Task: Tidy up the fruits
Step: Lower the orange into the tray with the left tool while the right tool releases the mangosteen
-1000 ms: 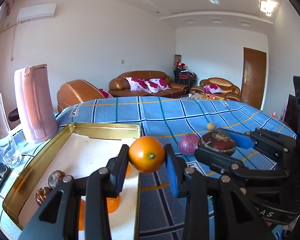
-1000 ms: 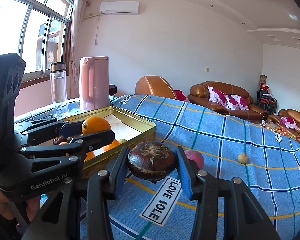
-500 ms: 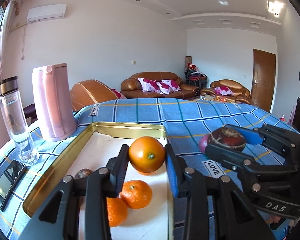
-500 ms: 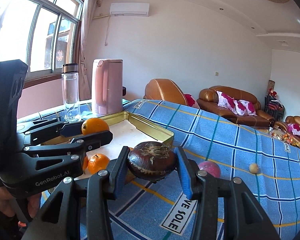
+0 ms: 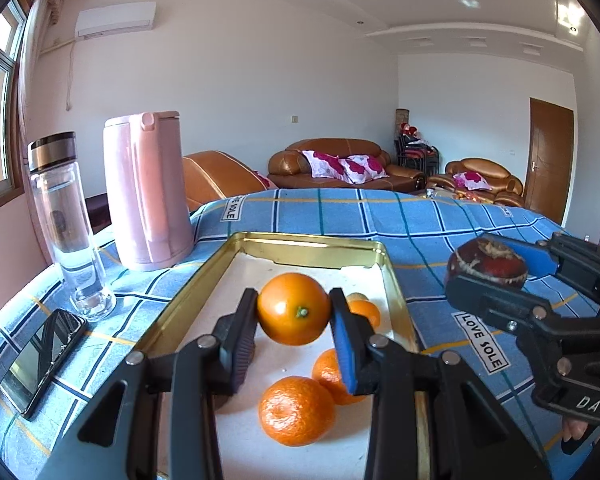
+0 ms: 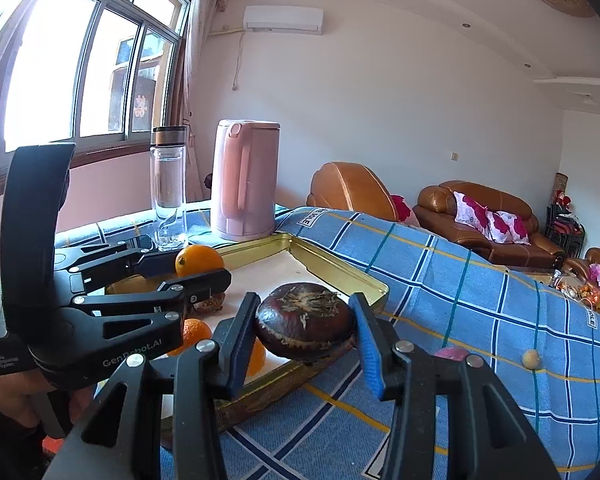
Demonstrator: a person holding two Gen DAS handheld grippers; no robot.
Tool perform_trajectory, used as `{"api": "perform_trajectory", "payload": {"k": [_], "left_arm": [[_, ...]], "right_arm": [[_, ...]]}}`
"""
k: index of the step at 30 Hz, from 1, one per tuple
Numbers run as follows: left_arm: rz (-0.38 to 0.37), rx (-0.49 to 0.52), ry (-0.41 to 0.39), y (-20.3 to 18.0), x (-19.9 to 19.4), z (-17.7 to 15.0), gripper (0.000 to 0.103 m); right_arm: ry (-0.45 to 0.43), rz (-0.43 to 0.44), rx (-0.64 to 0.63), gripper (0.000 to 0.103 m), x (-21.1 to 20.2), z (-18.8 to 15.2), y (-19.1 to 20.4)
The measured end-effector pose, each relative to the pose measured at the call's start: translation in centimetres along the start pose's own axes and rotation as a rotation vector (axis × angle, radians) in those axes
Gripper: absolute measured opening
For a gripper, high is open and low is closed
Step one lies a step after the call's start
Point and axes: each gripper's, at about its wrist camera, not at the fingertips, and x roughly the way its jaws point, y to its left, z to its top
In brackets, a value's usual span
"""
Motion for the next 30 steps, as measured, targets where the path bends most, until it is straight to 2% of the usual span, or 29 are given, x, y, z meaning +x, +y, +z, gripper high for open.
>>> {"api": "perform_trajectory", "payload": {"k": [15,22,30], "left_arm": [[0.061,-0.005,0.023,2.8,-0.4,-0.7,0.037],[0.090,-0.012,0.052,4.5,-0.7,-1.1,0.037],[0.106,0.000,0.132,5.0,0.5,-1.5,0.039]], "right_arm": [[0.040,0.067,-0.046,0.048,2.1,-0.2,3.3],[0.110,0.112,-0.078,0.048,3.6,-1.1,5.0],[0.210,0.154,-0.069,0.048,4.9,-1.8,5.3]]}}
